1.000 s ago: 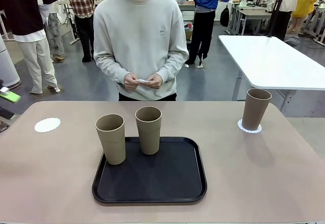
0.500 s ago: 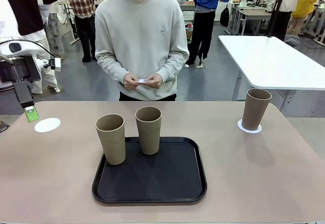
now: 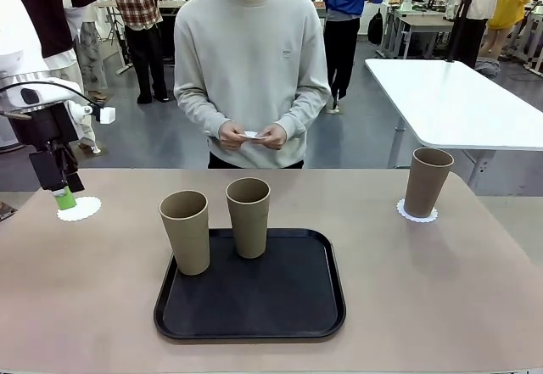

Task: Place coasters on the table and set cups on them.
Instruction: Take one Reusable plastic cup from the Flat Tray and place it on a coaster set by the human.

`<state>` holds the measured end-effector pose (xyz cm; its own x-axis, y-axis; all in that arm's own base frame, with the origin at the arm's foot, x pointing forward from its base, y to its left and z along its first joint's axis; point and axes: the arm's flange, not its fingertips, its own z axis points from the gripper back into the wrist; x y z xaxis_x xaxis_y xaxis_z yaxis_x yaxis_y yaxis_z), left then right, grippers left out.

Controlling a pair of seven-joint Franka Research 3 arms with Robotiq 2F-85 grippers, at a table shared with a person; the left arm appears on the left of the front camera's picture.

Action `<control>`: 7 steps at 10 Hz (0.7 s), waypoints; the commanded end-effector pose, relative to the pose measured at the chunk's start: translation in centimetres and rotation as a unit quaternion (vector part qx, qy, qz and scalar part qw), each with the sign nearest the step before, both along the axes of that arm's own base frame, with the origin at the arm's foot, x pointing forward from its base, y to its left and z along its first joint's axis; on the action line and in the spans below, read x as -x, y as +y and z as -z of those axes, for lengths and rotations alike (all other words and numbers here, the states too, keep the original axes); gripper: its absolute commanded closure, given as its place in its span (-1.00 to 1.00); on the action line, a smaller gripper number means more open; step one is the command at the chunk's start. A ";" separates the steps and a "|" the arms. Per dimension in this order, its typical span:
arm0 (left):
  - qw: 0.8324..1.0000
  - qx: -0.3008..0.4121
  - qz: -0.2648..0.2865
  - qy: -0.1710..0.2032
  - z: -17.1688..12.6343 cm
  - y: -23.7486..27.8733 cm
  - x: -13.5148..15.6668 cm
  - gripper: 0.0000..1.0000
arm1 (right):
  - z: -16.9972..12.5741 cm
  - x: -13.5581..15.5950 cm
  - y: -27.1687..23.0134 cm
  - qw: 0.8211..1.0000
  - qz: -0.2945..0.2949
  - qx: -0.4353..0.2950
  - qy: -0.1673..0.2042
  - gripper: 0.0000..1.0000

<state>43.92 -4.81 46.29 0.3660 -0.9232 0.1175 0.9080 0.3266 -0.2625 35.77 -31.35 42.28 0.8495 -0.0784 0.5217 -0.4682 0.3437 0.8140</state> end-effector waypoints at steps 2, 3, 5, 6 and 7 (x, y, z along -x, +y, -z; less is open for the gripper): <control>1.000 0.000 0.000 0.000 0.0 0.0 0.0 -1.00 | 0.1 0.1 0.0 1.000 0.002 -0.002 0.003 -1.00; 1.000 0.000 0.000 0.000 0.0 0.0 0.0 -1.00 | 0.1 0.1 0.0 1.000 0.002 -0.002 0.003 -1.00; 1.000 0.000 0.000 0.000 0.0 0.0 0.0 -1.00 | 0.1 0.1 0.0 1.000 0.002 -0.002 0.003 -1.00; 1.000 0.002 0.003 -0.006 0.3 0.1 0.1 -1.00 | 0.1 0.1 0.0 1.000 0.002 -0.002 0.003 -1.00; 0.991 0.117 -0.005 -0.060 0.7 1.0 -0.9 -1.00 | 0.1 0.1 0.0 1.000 0.002 -0.002 0.003 -1.00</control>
